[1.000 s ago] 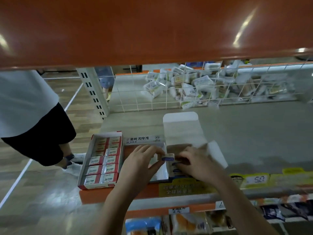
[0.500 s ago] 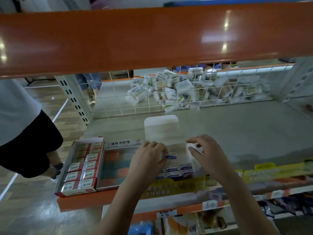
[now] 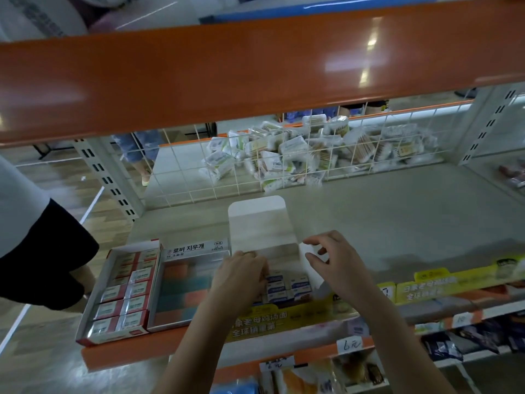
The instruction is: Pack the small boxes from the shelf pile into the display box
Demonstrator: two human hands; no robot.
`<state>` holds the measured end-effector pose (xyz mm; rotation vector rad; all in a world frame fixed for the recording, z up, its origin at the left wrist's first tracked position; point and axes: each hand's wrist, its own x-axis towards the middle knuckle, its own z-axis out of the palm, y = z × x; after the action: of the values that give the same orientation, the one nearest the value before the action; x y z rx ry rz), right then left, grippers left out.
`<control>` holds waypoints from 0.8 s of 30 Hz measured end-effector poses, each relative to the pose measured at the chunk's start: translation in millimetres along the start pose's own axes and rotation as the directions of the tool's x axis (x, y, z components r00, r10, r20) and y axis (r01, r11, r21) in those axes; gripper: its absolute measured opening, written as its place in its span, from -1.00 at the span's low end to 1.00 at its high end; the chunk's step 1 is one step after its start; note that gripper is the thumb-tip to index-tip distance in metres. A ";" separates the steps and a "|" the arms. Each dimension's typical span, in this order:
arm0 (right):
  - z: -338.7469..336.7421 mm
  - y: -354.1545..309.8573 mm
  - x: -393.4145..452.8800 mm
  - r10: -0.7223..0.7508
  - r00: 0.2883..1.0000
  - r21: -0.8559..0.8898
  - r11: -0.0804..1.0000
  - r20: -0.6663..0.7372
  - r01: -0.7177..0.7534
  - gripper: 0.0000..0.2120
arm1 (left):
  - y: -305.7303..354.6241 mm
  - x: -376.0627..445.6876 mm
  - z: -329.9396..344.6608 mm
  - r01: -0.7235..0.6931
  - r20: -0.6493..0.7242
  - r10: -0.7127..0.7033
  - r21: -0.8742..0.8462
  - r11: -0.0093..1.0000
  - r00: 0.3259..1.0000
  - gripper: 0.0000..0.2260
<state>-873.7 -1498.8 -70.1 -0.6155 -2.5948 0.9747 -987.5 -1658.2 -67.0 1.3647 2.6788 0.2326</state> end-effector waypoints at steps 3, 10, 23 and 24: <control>0.7 1.5 0.9 0.005 1.000 0.007 1.000 -0.006 -0.005 -0.77 | -2.7 -0.8 -2.5 -0.017 0.032 0.018 -0.012 1.000 0.999 -0.82; 3.8 4.7 -1.6 0.019 1.000 -0.020 1.000 -0.018 -0.019 -0.76 | 4.1 11.5 -5.5 -0.104 0.080 0.106 -0.026 0.994 0.991 -0.78; 13.2 4.4 -9.5 0.088 0.996 -0.073 0.993 0.005 -0.087 -0.77 | -9.4 21.8 -0.4 -0.263 0.050 0.264 -0.026 0.964 0.963 -0.76; 11.6 4.0 -9.2 0.082 0.996 -0.080 0.994 0.018 -0.081 -0.77 | -6.8 26.3 -2.5 -0.278 0.037 0.279 -0.022 0.960 0.960 -0.76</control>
<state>-869.5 -1506.9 -82.4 -0.7404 -2.6565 0.9116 -1008.6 -1641.1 -67.0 1.7205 2.4396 0.2503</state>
